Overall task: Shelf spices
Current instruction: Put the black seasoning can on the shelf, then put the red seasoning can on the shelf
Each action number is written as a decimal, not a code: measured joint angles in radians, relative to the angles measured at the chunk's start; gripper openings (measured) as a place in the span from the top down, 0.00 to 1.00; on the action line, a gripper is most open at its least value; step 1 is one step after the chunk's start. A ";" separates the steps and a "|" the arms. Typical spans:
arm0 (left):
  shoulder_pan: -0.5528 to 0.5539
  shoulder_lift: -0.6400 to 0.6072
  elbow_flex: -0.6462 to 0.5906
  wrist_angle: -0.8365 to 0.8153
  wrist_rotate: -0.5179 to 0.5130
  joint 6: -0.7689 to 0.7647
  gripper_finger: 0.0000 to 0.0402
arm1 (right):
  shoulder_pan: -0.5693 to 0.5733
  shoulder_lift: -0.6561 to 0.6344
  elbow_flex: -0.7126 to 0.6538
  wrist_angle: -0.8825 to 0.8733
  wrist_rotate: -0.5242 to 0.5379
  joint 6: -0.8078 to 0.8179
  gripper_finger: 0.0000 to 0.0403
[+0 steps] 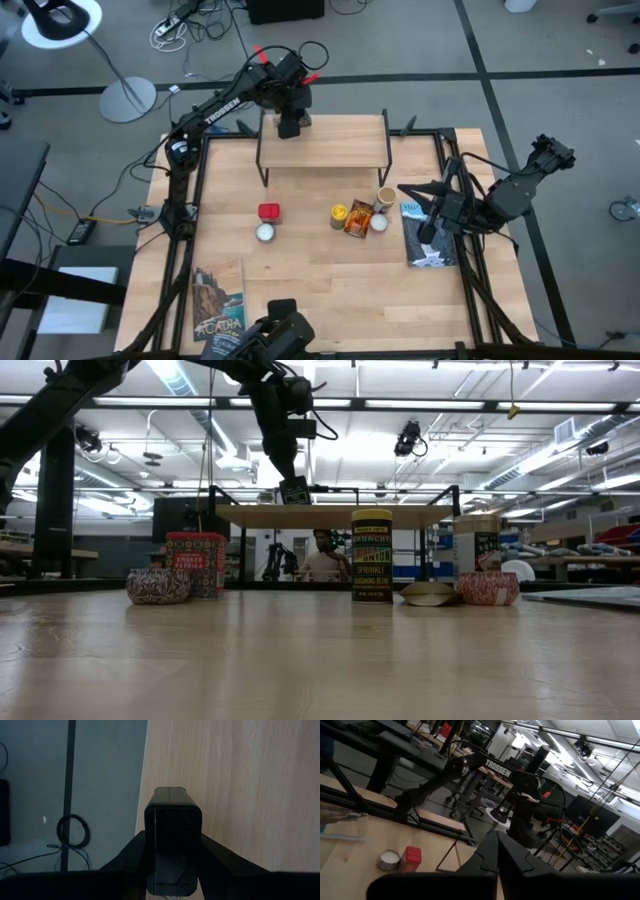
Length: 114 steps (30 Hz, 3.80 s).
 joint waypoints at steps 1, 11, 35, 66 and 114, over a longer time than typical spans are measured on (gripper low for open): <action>0.000 0.000 0.000 0.000 0.000 0.000 0.69 | -0.003 0.000 0.000 -0.003 0.000 0.002 1.00; -0.002 0.002 0.000 0.009 0.001 -0.006 0.65 | -0.019 0.000 0.000 -0.018 0.000 0.023 0.99; -0.015 0.005 0.082 -0.015 -0.038 -0.070 0.50 | -0.019 0.000 0.000 -0.019 -0.009 0.023 0.99; -0.095 -0.016 0.077 -0.110 -0.066 -0.199 0.97 | -0.018 0.000 0.000 -0.018 -0.009 0.023 0.99; -0.180 -0.024 0.075 -0.150 -0.098 -0.258 0.92 | -0.017 0.000 0.000 -0.018 -0.009 0.023 0.99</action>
